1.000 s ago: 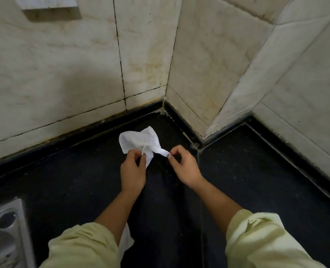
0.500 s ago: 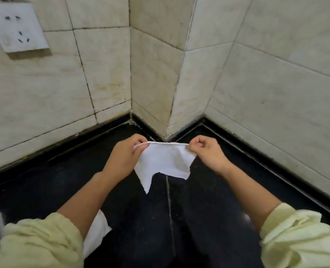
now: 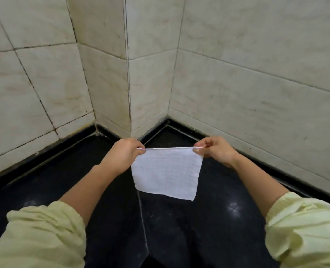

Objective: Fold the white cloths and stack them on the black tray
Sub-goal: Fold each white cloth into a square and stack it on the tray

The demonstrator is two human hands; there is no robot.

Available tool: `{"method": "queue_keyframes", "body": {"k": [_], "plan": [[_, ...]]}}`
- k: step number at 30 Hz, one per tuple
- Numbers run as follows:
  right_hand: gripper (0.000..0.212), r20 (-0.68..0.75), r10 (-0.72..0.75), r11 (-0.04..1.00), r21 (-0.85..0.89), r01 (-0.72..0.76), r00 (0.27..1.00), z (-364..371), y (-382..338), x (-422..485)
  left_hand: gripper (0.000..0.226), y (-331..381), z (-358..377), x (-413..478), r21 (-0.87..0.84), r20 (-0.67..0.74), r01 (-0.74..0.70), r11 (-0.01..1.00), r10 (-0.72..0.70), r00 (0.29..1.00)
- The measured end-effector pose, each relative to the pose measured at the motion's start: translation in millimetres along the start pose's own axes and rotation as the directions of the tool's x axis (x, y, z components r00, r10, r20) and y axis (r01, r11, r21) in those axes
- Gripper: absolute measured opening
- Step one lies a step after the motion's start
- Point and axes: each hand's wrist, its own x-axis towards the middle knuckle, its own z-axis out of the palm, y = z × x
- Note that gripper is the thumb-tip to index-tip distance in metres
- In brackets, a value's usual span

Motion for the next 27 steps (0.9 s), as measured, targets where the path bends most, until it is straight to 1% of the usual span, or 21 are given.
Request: {"method": "queue_keyframes", "body": {"k": [3,5,7,9,11,12,15,18,21,24,27], "plan": [[0.014,-0.091,0.010,0.999,0.050,-0.005,0.996,-15,7,0,0.010,14,6,5,-0.227,-0.156,0.054,0.972,-0.091,0.983],[0.016,-0.120,0.029,0.995,0.101,-0.017,0.992,-26,12,-2,0.004,24,7,8,-0.384,-0.199,0.075,0.920,-0.162,0.966],[0.011,-0.119,0.040,0.988,0.152,-0.022,0.992,-35,17,-6,0.003,27,7,10,-0.513,-0.157,0.082,0.855,-0.187,0.970],[0.005,-0.095,0.046,0.978,0.206,-0.026,0.994,-42,21,-10,0.006,28,8,10,-0.569,-0.077,0.097,0.817,-0.170,0.982],[0.008,-0.017,0.068,0.962,0.267,-0.061,0.998,-48,28,-13,0.007,27,9,7,-0.562,0.016,0.136,0.816,-0.153,0.988],[0.008,0.040,0.089,0.957,0.272,-0.097,0.995,-50,32,-14,0.007,25,9,6,-0.550,0.068,0.162,0.820,-0.149,0.987],[0.008,0.217,0.185,0.954,0.196,-0.228,0.958,-50,51,-20,0.007,17,13,0,-0.466,0.255,0.259,0.846,-0.151,0.955],[0.011,0.341,0.282,0.926,0.146,-0.347,0.897,-42,74,-29,0.007,8,26,-13,-0.389,0.433,0.343,0.855,-0.159,0.887],[0.007,0.438,0.380,0.885,0.084,-0.458,0.815,-30,100,-40,0.010,-2,47,-31,-0.369,0.587,0.446,0.816,-0.167,0.792],[0.011,0.487,0.464,0.852,-0.016,-0.524,0.740,-15,123,-51,0.014,-9,70,-46,-0.310,0.669,0.530,0.789,-0.215,0.711],[0.017,0.494,0.514,0.830,-0.080,-0.551,0.702,-2,139,-57,0.010,-13,89,-55,-0.240,0.690,0.560,0.793,-0.266,0.673]]}}
